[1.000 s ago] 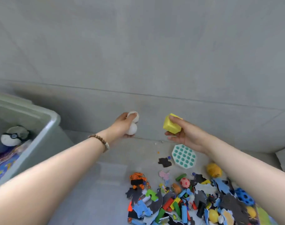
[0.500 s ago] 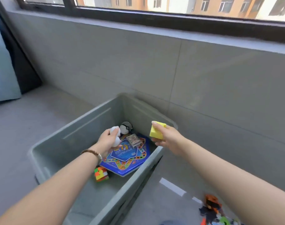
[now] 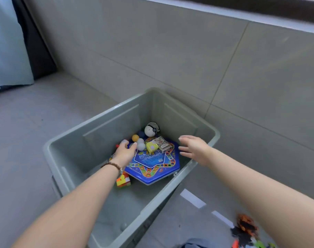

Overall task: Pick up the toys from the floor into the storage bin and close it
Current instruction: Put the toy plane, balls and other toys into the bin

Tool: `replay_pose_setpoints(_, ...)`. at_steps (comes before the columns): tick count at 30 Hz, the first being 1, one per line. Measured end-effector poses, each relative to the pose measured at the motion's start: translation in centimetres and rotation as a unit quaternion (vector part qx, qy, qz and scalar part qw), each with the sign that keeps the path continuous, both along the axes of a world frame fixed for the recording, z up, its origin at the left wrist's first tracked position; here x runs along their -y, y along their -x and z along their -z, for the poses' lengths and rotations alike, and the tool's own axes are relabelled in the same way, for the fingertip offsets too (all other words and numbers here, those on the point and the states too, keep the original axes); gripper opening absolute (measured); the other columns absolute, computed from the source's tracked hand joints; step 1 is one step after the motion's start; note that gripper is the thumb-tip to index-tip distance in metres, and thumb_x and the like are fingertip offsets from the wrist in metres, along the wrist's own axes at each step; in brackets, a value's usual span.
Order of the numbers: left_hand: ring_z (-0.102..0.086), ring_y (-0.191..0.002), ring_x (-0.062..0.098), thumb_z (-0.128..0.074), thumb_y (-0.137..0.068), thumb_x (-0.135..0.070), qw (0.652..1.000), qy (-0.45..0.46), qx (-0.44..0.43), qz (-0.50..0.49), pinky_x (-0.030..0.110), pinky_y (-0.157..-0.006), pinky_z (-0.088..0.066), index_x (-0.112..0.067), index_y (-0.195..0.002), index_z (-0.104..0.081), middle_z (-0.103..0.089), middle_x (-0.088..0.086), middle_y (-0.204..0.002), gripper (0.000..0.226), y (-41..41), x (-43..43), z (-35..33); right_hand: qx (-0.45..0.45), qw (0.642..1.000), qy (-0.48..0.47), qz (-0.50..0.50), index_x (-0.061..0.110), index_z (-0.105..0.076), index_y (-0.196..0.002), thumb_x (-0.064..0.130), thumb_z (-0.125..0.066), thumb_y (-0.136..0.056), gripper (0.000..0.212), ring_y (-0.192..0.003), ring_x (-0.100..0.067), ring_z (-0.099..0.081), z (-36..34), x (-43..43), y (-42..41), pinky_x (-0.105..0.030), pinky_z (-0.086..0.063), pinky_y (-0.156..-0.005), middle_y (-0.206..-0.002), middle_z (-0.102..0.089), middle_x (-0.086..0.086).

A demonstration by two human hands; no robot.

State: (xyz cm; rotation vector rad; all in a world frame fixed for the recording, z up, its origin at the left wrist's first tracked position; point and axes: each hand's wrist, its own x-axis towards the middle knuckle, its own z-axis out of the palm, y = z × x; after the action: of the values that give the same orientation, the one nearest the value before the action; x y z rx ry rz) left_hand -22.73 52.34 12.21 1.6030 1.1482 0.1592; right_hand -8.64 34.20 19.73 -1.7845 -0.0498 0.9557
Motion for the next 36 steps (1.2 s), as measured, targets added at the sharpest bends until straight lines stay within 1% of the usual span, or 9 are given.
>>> replay_pose_setpoints(2, -0.047, -0.126, 0.025, -0.055, -0.091, -0.041, 0.997, -0.055, -0.018, 0.048, 0.031, -0.105, -0.037, -0.012, -0.14, -0.039, -0.044, 0.009, -0.143, 0.059, -0.3, 1.3, -2.3, 0.045, 0.999, 0.008, 0.002, 0.012, -0.05, -0.129, 0.019, -0.054, -0.094, 0.035, -0.115, -0.024, -0.055, -1.3, 2.2, -1.2, -0.033, -0.048, -0.09, -0.131, -0.053, -0.008)
replay_pose_setpoints(4, -0.046, -0.126, 0.024, -0.056, -0.092, -0.036, 0.99, -0.095, -0.015, 0.105, 0.025, -0.095, -0.036, -0.01, -0.141, -0.037, -0.044, 0.009, -0.142, 0.059, -1.2, 3.0, -4.7, 0.08, 0.997, 0.015, 0.004, 0.014, -0.048, -0.132, 0.023, -0.056, -0.093, 0.04, -0.111, -0.02, -0.054, -2.7, 5.1, -2.6, -0.032, -0.048, -0.087, -0.133, -0.052, -0.006)
replay_pose_setpoints(8, -0.047, -0.127, 0.026, -0.055, -0.091, -0.039, 0.964, -0.168, 0.008, 0.204, 0.033, -0.1, -0.04, -0.013, -0.142, -0.036, -0.043, 0.005, -0.144, 0.06, -3.6, 8.3, -9.9, 0.124, 0.991, 0.055, 0.006, 0.015, -0.04, -0.138, 0.026, -0.057, -0.092, 0.05, -0.122, -0.023, -0.049, -6.2, 12.9, -4.0, -0.036, -0.044, -0.096, -0.139, -0.047, -0.006)
replay_pose_setpoints(12, -0.036, -0.134, 0.023, -0.049, -0.091, -0.049, 0.911, -0.256, -0.001, 0.322, 0.035, -0.106, -0.035, -0.019, -0.142, -0.034, -0.041, 0.004, -0.145, 0.062, -6.9, 15.5, -13.8, 0.193, 0.974, 0.116, 0.026, 0.018, -0.041, -0.138, 0.033, -0.062, -0.089, 0.056, -0.127, -0.019, -0.045, -9.1, 22.6, -4.1, -0.036, -0.043, -0.1, -0.142, -0.044, -0.005)
replay_pose_setpoints(17, -0.031, -0.136, 0.024, -0.045, -0.092, -0.052, 0.836, -0.293, -0.006, 0.464, 0.039, -0.108, -0.034, -0.017, -0.144, -0.031, -0.037, 0.004, -0.147, 0.065, -11.3, 27.0, -15.3, 0.227, 0.945, 0.234, 0.016, 0.017, -0.04, -0.139, 0.041, -0.062, -0.086, 0.062, -0.136, -0.017, -0.035, -10.3, 36.2, -2.9, -0.029, -0.027, -0.109, -0.148, -0.038, -0.004)
replay_pose_setpoints(23, -0.034, -0.135, 0.028, -0.045, -0.092, -0.054, 0.744, -0.29, -0.029, 0.602, 0.042, -0.109, -0.033, -0.014, -0.144, -0.032, -0.036, 0.009, -0.148, 0.067, -16.5, 41.4, -11.5, 0.159, 0.933, 0.316, 0.06, 0.014, -0.033, -0.143, 0.042, -0.061, -0.087, 0.069, -0.139, -0.019, -0.031, -7.1, 51.8, -0.9, -0.029, -0.026, -0.11, -0.151, -0.033, -0.004)
replay_pose_setpoints(29, -0.041, -0.131, 0.026, -0.045, -0.093, -0.051, 0.687, -0.226, -0.063, 0.688, 0.039, -0.106, -0.037, -0.016, -0.145, -0.03, -0.038, 0.009, -0.148, 0.065, -19.4, 53.5, -3.4, 0.081, 0.935, 0.314, 0.146, 0.017, -0.034, -0.142, 0.043, -0.065, -0.083, 0.072, -0.136, -0.021, -0.034, 0.8, 62.9, 0.8, -0.029, -0.028, -0.107, -0.15, -0.034, -0.005)
replay_pose_setpoints(31, -0.044, -0.13, 0.024, -0.048, -0.092, -0.049, 0.679, -0.195, -0.064, 0.705, 0.039, -0.106, -0.038, -0.016, -0.145, -0.03, -0.04, 0.007, -0.147, 0.066, -20.3, 56.7, -0.3, 0.049, 0.937, 0.303, 0.169, 0.017, -0.032, -0.144, 0.045, -0.066, -0.083, 0.075, -0.138, -0.021, -0.031, 4.1, 65.3, 0.7, -0.032, -0.028, -0.109, -0.152, -0.03, -0.004)
replay_pose_setpoints(36, -0.029, -0.14, 0.023, -0.054, -0.088, -0.052, 0.684, -0.15, -0.073, 0.71, 0.036, -0.112, -0.03, -0.018, -0.15, -0.013, -0.019, 0.003, -0.156, 0.082, -22.3, 62.7, 6.1, 0.021, 0.94, 0.257, 0.223, 0.024, -0.031, -0.144, 0.048, -0.069, -0.078, 0.08, -0.136, -0.022, -0.034, 11.1, 69.6, -1.0, -0.034, -0.033, -0.107, -0.152, -0.03, -0.003)
